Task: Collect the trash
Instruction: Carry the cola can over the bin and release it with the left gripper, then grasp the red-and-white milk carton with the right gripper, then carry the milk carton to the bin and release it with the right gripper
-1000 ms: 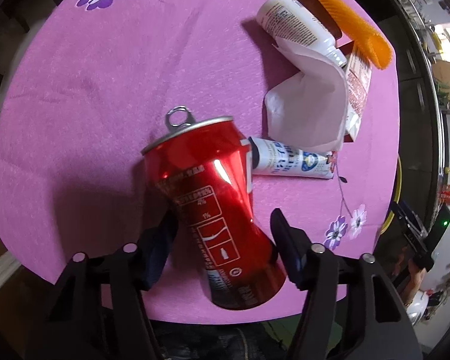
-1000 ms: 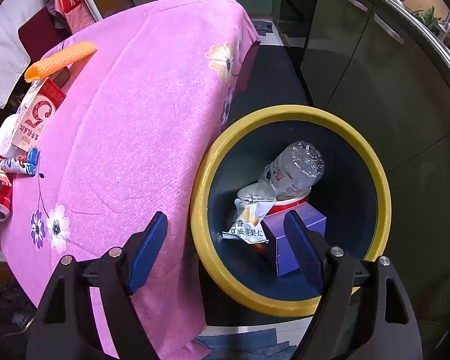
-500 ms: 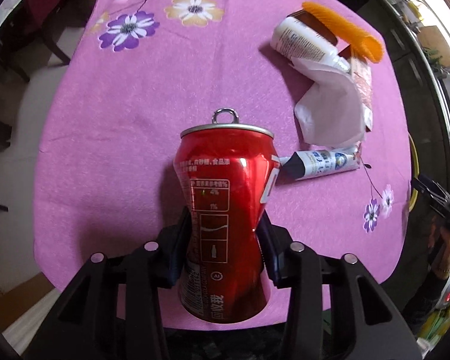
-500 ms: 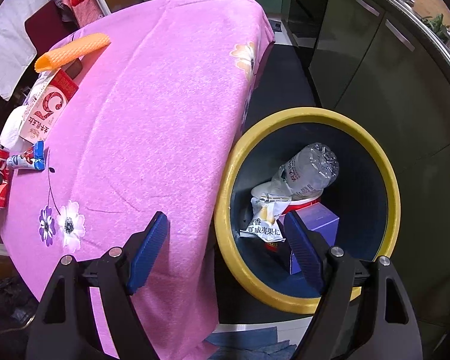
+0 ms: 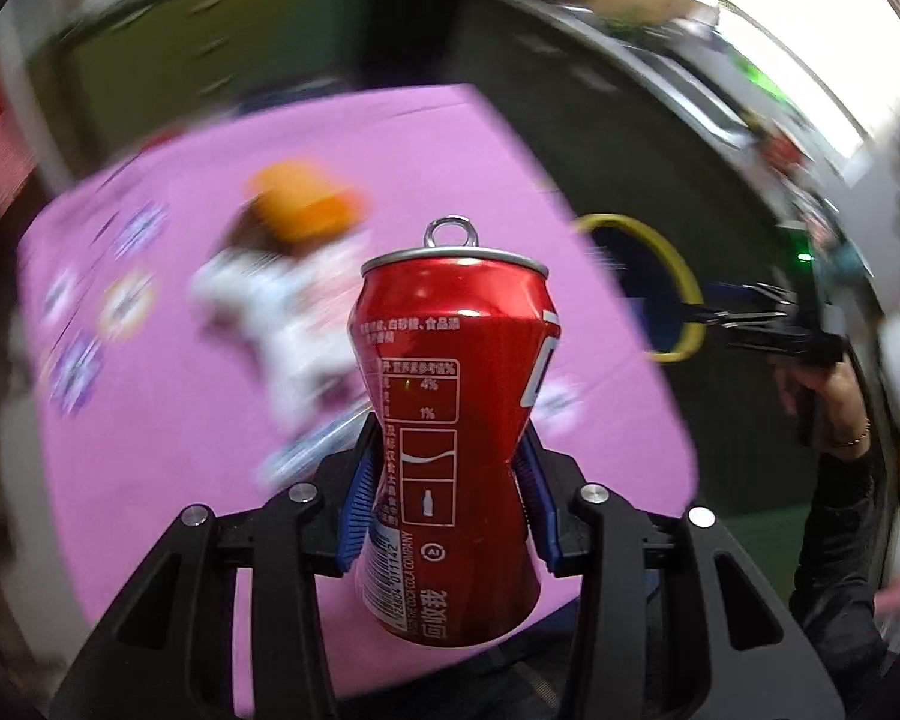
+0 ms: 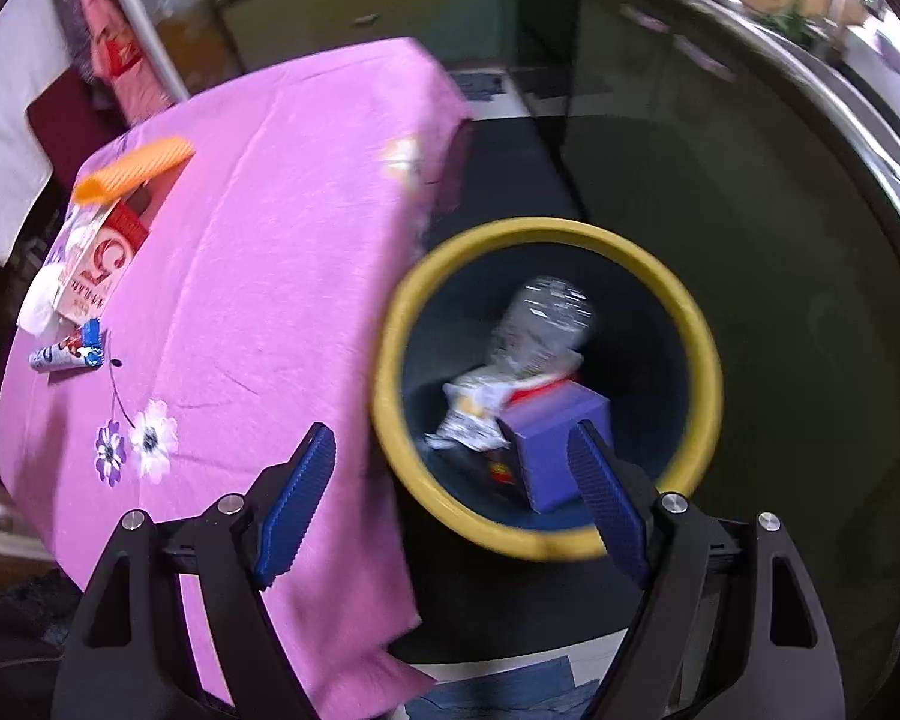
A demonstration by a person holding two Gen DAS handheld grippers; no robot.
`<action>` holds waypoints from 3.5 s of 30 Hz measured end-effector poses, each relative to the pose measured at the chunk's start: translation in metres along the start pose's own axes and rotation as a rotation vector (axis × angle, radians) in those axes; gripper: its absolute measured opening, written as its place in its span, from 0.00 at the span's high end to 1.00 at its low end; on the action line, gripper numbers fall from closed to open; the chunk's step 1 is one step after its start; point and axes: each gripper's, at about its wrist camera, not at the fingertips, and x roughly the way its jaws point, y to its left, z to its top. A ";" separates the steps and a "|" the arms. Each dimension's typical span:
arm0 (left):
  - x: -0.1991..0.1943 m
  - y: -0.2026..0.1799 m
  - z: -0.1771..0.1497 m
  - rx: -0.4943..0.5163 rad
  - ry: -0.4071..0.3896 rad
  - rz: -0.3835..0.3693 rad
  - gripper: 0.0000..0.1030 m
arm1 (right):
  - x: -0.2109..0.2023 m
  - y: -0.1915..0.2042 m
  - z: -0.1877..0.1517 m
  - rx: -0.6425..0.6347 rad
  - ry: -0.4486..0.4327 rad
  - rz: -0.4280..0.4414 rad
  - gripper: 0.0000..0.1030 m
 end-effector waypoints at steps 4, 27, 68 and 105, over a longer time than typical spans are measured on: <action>0.040 -0.070 0.043 0.139 0.004 -0.131 0.60 | -0.029 -0.031 -0.027 0.074 -0.037 -0.029 0.23; 0.183 -0.196 0.132 0.253 0.002 -0.232 0.50 | -0.070 -0.080 -0.100 0.226 -0.054 -0.055 0.23; -0.079 0.138 -0.091 -0.146 -0.406 0.028 0.17 | 0.082 0.320 0.125 -0.185 0.209 0.209 0.37; -0.055 0.130 -0.088 -0.078 -0.335 0.017 0.14 | -0.022 0.199 0.073 -0.039 0.155 0.264 0.65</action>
